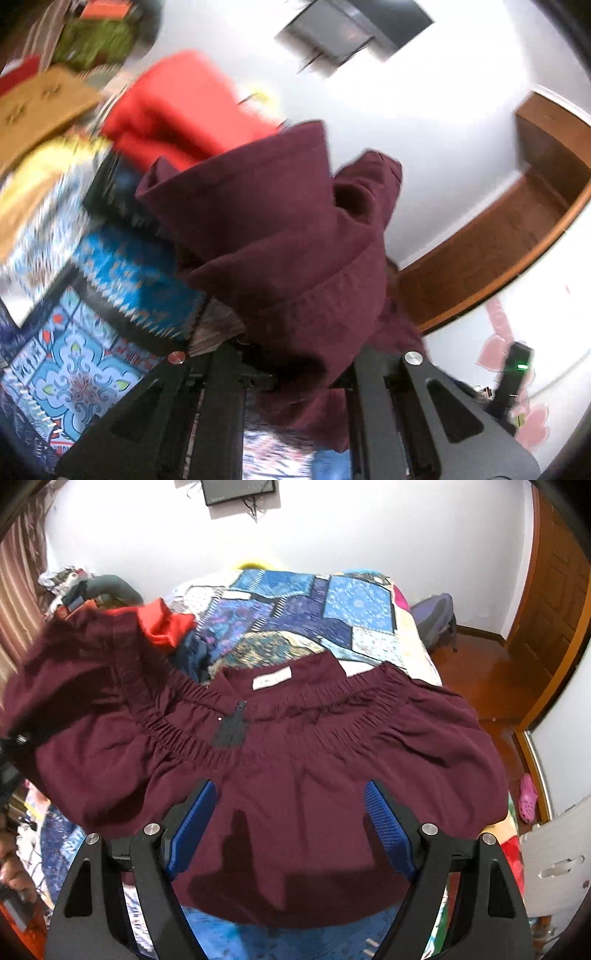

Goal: Fold large clothes

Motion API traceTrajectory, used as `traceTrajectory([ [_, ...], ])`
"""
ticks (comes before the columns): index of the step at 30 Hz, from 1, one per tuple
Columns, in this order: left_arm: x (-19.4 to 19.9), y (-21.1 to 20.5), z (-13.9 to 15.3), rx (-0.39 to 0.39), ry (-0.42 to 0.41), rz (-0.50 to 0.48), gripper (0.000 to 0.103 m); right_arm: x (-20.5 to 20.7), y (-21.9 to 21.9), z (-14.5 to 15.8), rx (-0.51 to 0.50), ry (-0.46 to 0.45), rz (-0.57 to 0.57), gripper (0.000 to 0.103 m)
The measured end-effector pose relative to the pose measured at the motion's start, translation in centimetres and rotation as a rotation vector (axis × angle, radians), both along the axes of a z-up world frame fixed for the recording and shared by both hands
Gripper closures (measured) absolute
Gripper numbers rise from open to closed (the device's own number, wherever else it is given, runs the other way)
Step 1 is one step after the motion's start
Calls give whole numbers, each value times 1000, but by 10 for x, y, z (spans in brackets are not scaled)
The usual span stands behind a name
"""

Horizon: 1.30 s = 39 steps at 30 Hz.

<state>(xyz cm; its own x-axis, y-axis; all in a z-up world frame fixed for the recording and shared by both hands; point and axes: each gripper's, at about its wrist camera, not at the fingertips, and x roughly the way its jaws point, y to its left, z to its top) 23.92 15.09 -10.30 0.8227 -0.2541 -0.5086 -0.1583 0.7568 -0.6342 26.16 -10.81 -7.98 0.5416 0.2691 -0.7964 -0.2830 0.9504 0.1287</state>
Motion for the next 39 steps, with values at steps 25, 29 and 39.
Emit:
traceTrajectory([
  [25, 24, -47, 51, 309, 8, 56, 93, 11, 69, -59, 211, 336, 319, 21],
  [29, 63, -101, 67, 352, -24, -48, 93, 18, 20, -37, 221, 240, 204, 21],
  [39, 117, -266, 30, 450, 14, -418, 93, 15, -130, -7, 143, 81, -172, 21],
])
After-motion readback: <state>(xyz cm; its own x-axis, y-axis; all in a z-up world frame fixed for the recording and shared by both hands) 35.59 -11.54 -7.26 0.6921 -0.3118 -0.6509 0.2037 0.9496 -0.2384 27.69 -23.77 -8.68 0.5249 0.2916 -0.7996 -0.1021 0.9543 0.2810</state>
